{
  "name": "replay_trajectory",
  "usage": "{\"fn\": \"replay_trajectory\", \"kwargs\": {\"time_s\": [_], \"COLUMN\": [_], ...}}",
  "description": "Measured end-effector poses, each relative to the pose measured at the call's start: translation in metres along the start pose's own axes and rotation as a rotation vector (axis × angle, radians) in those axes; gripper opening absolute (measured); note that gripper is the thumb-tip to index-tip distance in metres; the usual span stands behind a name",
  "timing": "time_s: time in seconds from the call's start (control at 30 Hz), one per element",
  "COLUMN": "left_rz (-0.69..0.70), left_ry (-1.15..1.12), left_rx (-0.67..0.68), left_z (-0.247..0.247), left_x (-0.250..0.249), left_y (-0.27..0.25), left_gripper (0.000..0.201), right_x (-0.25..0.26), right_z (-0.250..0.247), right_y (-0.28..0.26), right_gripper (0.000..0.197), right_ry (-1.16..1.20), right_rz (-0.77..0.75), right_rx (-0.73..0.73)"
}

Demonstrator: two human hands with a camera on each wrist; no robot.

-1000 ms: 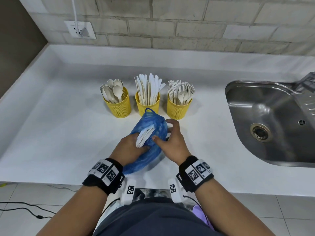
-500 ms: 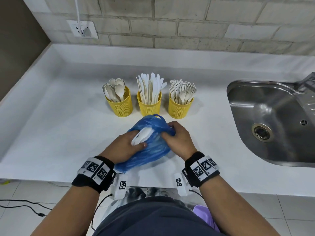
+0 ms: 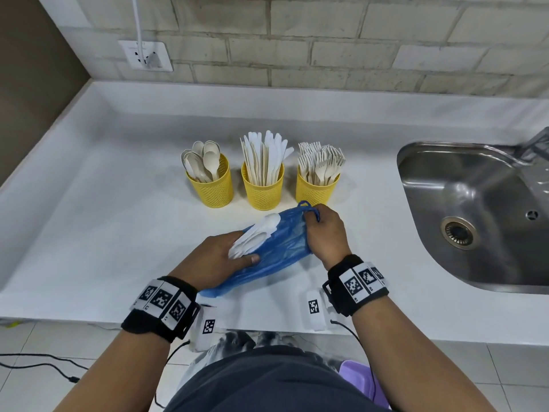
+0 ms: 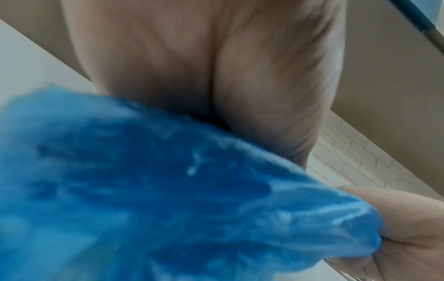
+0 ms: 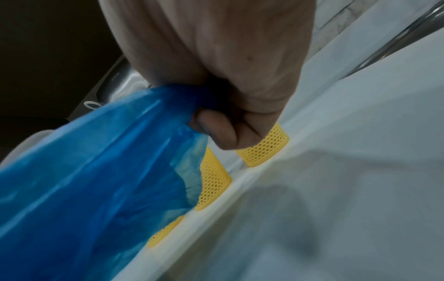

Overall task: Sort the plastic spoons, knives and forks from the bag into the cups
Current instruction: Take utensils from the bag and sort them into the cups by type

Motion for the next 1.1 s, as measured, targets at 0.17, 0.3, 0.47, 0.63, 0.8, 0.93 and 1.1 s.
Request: {"fn": "replay_trajectory", "kwargs": {"time_s": [0.17,0.3,0.47,0.63,0.8,0.93,1.1], "left_rz": [0.002,0.038,0.075,0.093,0.038,-0.01,-0.019], "left_ry": [-0.126,-0.118,-0.111,-0.209,-0.318,-0.518,-0.816], "left_rx": [-0.115,-0.146,-0.148,-0.123,-0.163,-0.262,-0.377], "left_z": [-0.017,-0.022,-0.022,-0.02,-0.026,-0.042,-0.075], "left_x": [-0.006,-0.014,-0.02,-0.027,-0.023,-0.017,-0.015], "left_y": [-0.002,0.0,0.002,0.003,0.005,0.006,-0.001], "left_gripper": [0.022,0.03,0.029,0.023,0.016,0.016,0.021], "right_x": [-0.01,0.015,0.062,0.047,0.043,0.036,0.028], "right_z": [0.006,0.006,0.015,0.049,0.058,0.062,0.062], "right_y": [-0.008,-0.02,-0.042,-0.041,-0.043,-0.043,-0.041], "right_gripper": [0.017,0.048,0.066,0.058,0.021,0.023,0.022], "right_ry": [-0.001,-0.264,-0.444,-0.589,-0.52,-0.564,-0.651], "right_rz": [0.083,-0.172,-0.591,-0.537,-0.566,-0.539,-0.499], "right_rx": [0.068,0.045,0.082,0.363,0.401,0.438,0.472]}}
Point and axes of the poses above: each hand's wrist, its own y-axis towards the middle knuckle, its own z-axis out of the palm, x = y × z, the point moved 8 cm from there along y, towards the middle knuckle, and after that the axes turned 11 degrees about -z, right-handed, at the moved point
